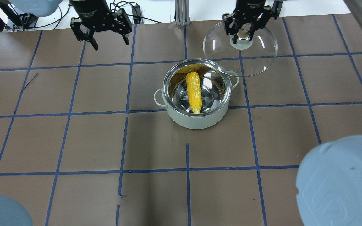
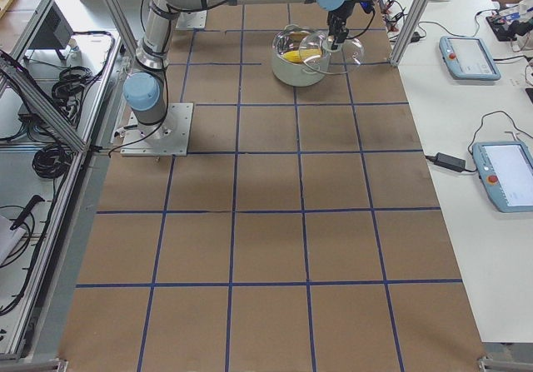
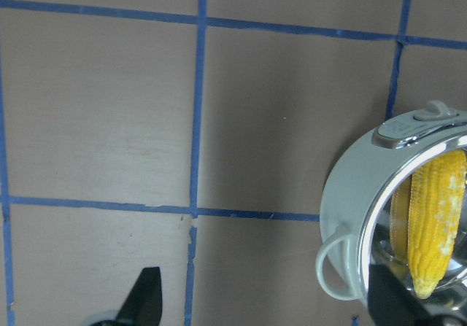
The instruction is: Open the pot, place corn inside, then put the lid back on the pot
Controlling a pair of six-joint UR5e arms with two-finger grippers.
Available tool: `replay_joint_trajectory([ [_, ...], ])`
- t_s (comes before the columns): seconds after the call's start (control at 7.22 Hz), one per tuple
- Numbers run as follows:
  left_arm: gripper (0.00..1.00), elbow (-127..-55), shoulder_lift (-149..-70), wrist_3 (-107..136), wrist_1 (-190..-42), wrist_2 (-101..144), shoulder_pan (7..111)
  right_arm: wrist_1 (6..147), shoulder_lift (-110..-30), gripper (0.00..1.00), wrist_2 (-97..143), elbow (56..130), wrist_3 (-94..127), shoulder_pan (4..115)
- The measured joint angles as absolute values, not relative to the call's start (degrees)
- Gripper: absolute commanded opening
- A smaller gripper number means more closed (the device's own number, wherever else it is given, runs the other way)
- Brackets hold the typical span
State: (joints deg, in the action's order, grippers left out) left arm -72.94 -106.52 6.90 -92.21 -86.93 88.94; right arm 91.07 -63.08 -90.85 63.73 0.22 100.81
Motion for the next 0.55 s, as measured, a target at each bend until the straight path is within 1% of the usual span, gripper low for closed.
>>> replay_joint_trajectory([
  [0.28, 1.0, -79.45, -101.15, 4.84, -92.22, -87.03, 86.22, 93.61, -62.42, 0.05, -90.79, 64.2, 7.48, 107.28],
  [0.42, 1.0, -82.32, -99.08, 4.55, -92.01, -87.18, 85.36, 95.59, -61.8, 0.05, -90.69, 65.53, 9.16, 109.32],
  [0.55, 1.0, -83.94, -98.05, 4.45, -91.91, -87.36, 84.58, 98.98, -61.66, 0.05, -90.69, 68.68, 9.45, 110.3],
])
